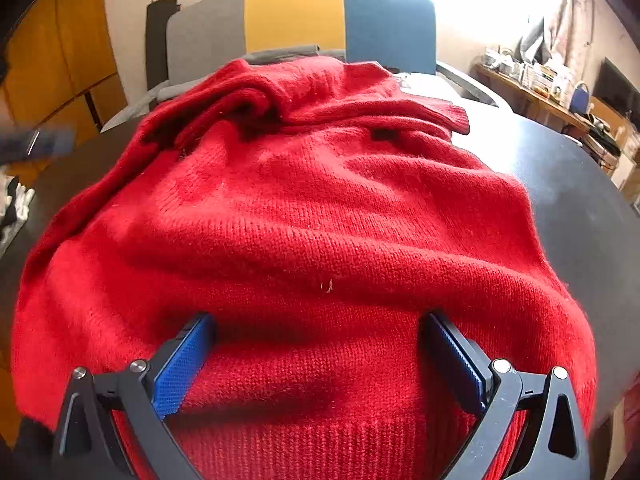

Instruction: Fold clothes

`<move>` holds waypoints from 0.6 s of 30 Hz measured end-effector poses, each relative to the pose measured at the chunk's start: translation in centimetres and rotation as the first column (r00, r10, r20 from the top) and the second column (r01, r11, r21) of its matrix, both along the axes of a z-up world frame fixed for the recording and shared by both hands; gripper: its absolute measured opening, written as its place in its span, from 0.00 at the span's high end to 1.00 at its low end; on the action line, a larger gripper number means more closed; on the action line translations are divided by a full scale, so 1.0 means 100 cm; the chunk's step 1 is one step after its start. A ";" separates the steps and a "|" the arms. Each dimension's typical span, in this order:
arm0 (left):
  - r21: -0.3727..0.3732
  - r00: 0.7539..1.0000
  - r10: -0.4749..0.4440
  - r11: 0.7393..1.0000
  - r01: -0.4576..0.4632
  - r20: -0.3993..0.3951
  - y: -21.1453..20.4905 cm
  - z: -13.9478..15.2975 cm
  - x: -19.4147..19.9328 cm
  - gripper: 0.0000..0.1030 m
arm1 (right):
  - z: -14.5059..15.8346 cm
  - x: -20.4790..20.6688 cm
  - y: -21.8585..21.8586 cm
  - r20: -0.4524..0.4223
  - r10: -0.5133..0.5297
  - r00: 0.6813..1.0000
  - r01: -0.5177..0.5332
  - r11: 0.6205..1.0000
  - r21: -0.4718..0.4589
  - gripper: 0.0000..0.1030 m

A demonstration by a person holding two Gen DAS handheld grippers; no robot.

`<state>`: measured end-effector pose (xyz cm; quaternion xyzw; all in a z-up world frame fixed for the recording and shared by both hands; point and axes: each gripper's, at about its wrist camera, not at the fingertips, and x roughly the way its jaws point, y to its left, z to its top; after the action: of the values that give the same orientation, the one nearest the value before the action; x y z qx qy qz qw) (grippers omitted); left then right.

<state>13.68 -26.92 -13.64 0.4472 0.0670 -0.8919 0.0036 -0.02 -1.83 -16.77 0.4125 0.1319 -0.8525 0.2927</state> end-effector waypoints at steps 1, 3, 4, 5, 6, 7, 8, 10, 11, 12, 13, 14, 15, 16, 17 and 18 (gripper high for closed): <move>-0.016 1.000 0.020 1.000 -0.019 0.020 0.002 -0.009 0.006 0.80 | 0.001 0.000 -0.001 0.007 -0.005 1.000 0.005 1.000 0.007 0.00; -0.021 0.994 0.098 0.995 -0.097 0.051 -0.006 -0.025 0.019 0.80 | 0.002 0.000 -0.002 0.021 -0.016 1.000 0.016 1.000 0.020 0.00; -0.024 0.988 0.137 0.991 -0.135 0.066 -0.010 -0.034 0.025 0.80 | 0.002 0.000 -0.003 0.027 -0.021 0.999 0.020 0.999 0.027 0.00; -0.028 0.981 0.175 0.984 -0.174 0.082 -0.014 -0.042 0.032 0.79 | 0.003 0.001 -0.003 0.036 -0.022 0.999 0.020 0.999 0.033 0.00; -0.028 0.975 0.208 0.978 -0.206 0.079 -0.020 -0.047 0.041 0.76 | 0.004 0.003 -0.004 0.048 -0.020 0.999 0.018 0.999 0.039 0.00; -0.023 0.970 0.234 0.972 -0.233 0.061 -0.026 -0.048 0.053 0.76 | 0.004 0.006 -0.005 0.059 -0.013 0.998 0.010 0.999 0.046 0.00; -0.014 0.963 0.265 0.964 -0.264 0.051 -0.034 -0.050 0.064 0.77 | 0.005 0.010 -0.007 0.069 0.005 0.998 -0.009 0.998 0.055 0.00; 0.007 0.952 0.301 0.953 -0.302 0.060 -0.045 -0.050 0.078 0.77 | 0.005 0.021 -0.013 0.084 0.056 0.995 -0.062 0.996 0.070 0.00; 0.016 0.947 0.314 0.949 -0.316 0.067 -0.050 -0.050 0.084 0.77 | 0.005 0.028 -0.016 0.086 0.082 0.993 -0.088 0.993 0.075 0.00; 0.023 0.944 0.323 0.945 -0.325 0.075 -0.054 -0.049 0.088 0.77 | 0.005 0.036 -0.020 0.087 0.104 0.991 -0.111 0.990 0.081 0.00; 0.028 0.942 0.324 0.945 -0.327 0.083 -0.054 -0.048 0.092 0.77 | 0.005 0.042 -0.023 0.080 0.117 0.990 -0.124 0.988 0.087 0.00; 0.022 0.943 0.320 0.946 -0.323 0.089 -0.052 -0.046 0.095 0.77 | 0.004 0.047 -0.025 0.072 0.123 0.990 -0.129 0.987 0.091 0.00; 0.008 0.945 0.313 0.949 -0.315 0.093 -0.049 -0.045 0.096 0.77 | 0.004 0.050 -0.026 0.068 0.118 0.991 -0.124 0.988 0.087 0.00; -0.007 0.948 0.304 0.952 -0.305 0.098 -0.044 -0.042 0.098 0.77 | 0.004 0.053 -0.027 0.065 0.115 0.991 -0.120 0.989 0.084 0.00; -0.023 0.949 0.297 0.955 -0.296 0.104 -0.039 -0.042 0.101 0.77 | 0.005 0.055 -0.027 0.069 0.116 0.991 -0.122 0.989 0.082 0.00; -0.038 0.950 0.292 0.956 -0.290 0.110 -0.035 -0.043 0.104 0.77 | 0.007 0.058 -0.027 0.086 0.125 0.988 -0.132 0.988 0.080 0.00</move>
<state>24.07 -30.44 -17.99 0.4827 0.1223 -0.8552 0.1435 5.74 -4.54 -16.10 0.4492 0.1829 -0.8081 0.3342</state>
